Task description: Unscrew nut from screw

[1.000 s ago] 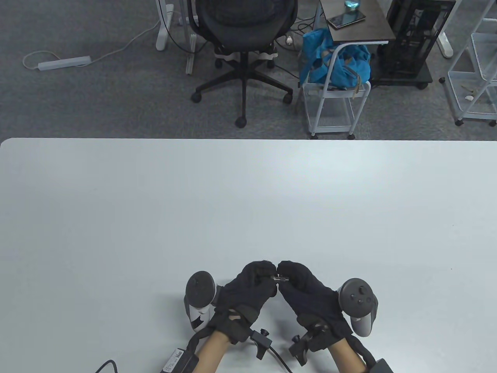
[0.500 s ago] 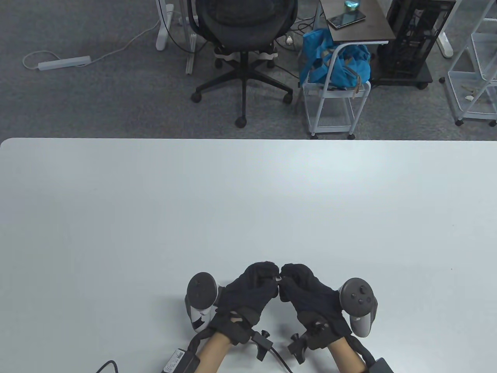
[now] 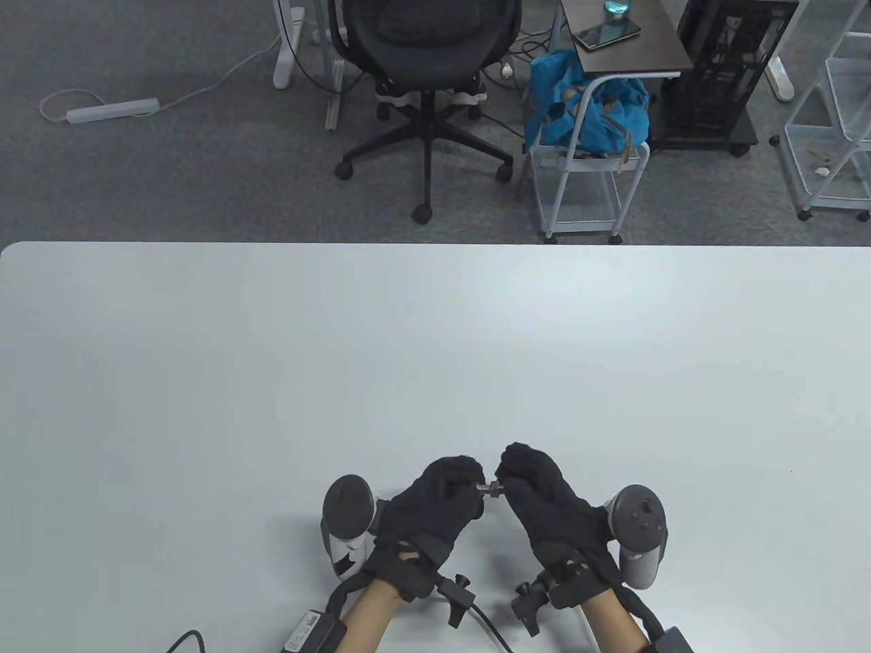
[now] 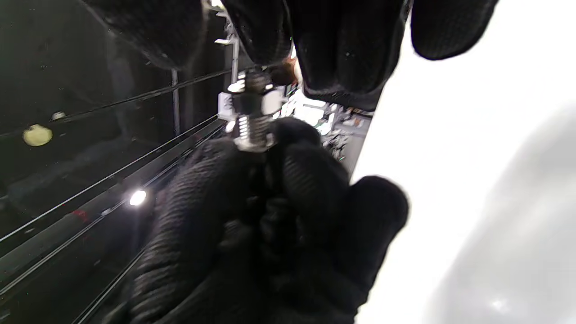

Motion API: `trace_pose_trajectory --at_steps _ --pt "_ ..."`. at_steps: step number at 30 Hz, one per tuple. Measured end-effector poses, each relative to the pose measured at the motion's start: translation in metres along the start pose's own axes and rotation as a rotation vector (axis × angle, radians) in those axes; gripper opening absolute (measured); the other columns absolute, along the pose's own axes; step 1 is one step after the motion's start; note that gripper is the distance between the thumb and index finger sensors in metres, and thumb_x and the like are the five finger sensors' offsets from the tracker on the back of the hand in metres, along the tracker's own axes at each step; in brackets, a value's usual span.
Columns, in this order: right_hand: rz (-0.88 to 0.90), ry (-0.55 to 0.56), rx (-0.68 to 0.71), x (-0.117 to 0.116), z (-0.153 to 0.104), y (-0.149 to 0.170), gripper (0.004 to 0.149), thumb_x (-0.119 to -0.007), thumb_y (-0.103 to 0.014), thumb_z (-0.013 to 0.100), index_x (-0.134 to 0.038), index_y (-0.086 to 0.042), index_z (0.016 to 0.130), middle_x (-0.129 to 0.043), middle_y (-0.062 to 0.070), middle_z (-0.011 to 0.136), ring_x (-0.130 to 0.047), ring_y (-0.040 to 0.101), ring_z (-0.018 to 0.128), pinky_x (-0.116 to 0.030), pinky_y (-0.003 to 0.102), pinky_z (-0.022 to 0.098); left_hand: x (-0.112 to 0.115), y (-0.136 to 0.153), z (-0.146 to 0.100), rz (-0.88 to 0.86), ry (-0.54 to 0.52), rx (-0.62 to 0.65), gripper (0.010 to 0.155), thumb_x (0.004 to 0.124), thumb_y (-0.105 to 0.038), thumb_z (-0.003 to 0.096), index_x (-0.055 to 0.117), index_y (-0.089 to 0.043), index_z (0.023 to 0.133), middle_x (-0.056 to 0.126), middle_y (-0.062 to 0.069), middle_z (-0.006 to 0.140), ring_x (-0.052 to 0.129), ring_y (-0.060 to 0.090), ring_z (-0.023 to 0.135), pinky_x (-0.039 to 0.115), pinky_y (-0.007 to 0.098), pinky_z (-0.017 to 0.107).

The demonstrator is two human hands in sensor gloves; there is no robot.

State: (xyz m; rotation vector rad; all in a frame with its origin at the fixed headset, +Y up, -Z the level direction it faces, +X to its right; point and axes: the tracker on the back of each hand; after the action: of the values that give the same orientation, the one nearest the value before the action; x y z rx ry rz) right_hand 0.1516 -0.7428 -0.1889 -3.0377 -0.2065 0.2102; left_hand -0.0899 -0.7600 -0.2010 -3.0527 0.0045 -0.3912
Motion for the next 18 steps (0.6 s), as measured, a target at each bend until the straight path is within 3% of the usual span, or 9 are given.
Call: trace_pose_trajectory --at_steps 4,7,10,15,18 --pt "-0.04 -0.057 -0.034 -0.004 0.001 0.002 0.068 -0.067 -0.056 0.056 -0.072 -0.003 0.097 -0.091 0.019 0.077 -0.092 0.044 0.06 -0.072 0.067 0.052 0.001 0.0 0.0 0.0 0.009 0.004 0.047 0.086 -0.037 0.0483 0.078 -0.023 0.093 0.091 0.014 0.084 0.099 0.025 0.056 0.082 0.056 0.053" --pt "-0.063 -0.041 -0.004 -0.009 0.0 -0.002 0.057 -0.072 -0.047 0.055 -0.074 -0.005 0.092 -0.094 0.011 0.068 -0.096 0.035 0.052 -0.077 0.062 0.051 0.003 0.0 0.0 0.007 0.022 0.009 0.047 0.085 -0.037 0.0487 0.078 -0.024 0.094 0.091 0.014 0.085 0.099 0.025 0.056 0.082 0.056 0.053" --pt "-0.105 -0.008 0.067 -0.009 -0.002 -0.009 0.053 -0.077 -0.04 0.053 -0.072 -0.006 0.094 -0.092 0.01 0.068 -0.096 0.031 0.052 -0.079 0.058 0.052 0.003 -0.002 0.0 0.035 0.047 0.02 0.048 0.085 -0.037 0.0496 0.077 -0.024 0.095 0.089 0.014 0.087 0.096 0.027 0.059 0.079 0.059 0.055" --pt "-0.101 -0.016 0.084 -0.008 -0.002 -0.01 0.05 -0.079 -0.037 0.053 -0.072 -0.011 0.095 -0.091 0.011 0.072 -0.094 0.032 0.056 -0.077 0.06 0.055 0.004 -0.002 0.001 0.04 0.056 0.017 0.049 0.086 -0.037 0.0493 0.076 -0.023 0.095 0.089 0.014 0.086 0.097 0.027 0.059 0.079 0.059 0.055" --pt "-0.106 -0.05 0.096 -0.009 -0.002 -0.012 0.048 -0.081 -0.033 0.053 -0.071 -0.02 0.098 -0.082 0.012 0.086 -0.087 0.037 0.071 -0.072 0.063 0.06 0.003 -0.002 0.0 0.038 0.03 0.002 0.049 0.086 -0.037 0.0485 0.077 -0.022 0.094 0.09 0.015 0.085 0.098 0.026 0.057 0.081 0.058 0.054"
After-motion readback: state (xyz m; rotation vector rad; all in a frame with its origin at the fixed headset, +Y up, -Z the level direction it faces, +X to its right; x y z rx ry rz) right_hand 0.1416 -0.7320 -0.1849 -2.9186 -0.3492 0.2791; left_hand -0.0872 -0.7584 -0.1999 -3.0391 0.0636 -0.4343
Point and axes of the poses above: the tracker on the back of each hand, its own y axis roughly to the little-finger side, its own z axis roughly from the wrist to the fingertips, x = y × z
